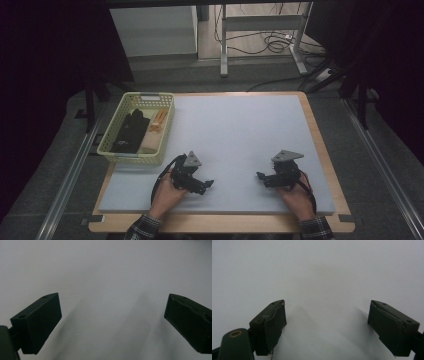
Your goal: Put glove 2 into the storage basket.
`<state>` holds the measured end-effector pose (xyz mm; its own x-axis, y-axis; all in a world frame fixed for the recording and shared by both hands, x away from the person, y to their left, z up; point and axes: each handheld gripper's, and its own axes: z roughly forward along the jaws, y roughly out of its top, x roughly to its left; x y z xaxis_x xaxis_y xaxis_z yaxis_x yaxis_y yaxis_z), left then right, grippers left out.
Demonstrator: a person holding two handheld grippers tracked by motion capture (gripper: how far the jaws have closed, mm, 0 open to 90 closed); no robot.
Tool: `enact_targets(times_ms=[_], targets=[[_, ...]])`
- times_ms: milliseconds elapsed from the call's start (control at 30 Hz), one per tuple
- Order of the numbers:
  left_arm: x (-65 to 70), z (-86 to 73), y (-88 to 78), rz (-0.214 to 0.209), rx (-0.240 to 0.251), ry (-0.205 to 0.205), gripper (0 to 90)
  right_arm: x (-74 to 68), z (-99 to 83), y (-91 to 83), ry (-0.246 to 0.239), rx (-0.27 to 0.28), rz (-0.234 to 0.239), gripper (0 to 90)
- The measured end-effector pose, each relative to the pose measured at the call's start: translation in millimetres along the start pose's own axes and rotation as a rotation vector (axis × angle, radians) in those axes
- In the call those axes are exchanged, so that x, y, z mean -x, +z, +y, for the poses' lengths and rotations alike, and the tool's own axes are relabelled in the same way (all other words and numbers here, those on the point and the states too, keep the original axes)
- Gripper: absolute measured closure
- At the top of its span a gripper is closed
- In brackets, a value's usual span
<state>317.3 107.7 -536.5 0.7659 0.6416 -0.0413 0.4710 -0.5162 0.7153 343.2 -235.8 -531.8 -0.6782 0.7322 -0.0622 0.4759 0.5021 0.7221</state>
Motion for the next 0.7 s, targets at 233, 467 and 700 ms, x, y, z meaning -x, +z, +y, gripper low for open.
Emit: enact_targets(times_ms=[233,467,700], targets=[[1.0,-4.6,6.0,0.016,-0.033,0.013,1.5,0.0,0.0,0.0,0.0,0.0,0.0,14.7],[0.3,-6.0,8.0,0.007,-0.034,0.0,0.7,0.0,0.0,0.0,0.0,0.0,0.0,14.7],[1.4,-6.0,8.5,0.012,-0.036,0.002,0.5,-0.5,-0.5,-0.1,0.0,0.0,0.001,14.7]])
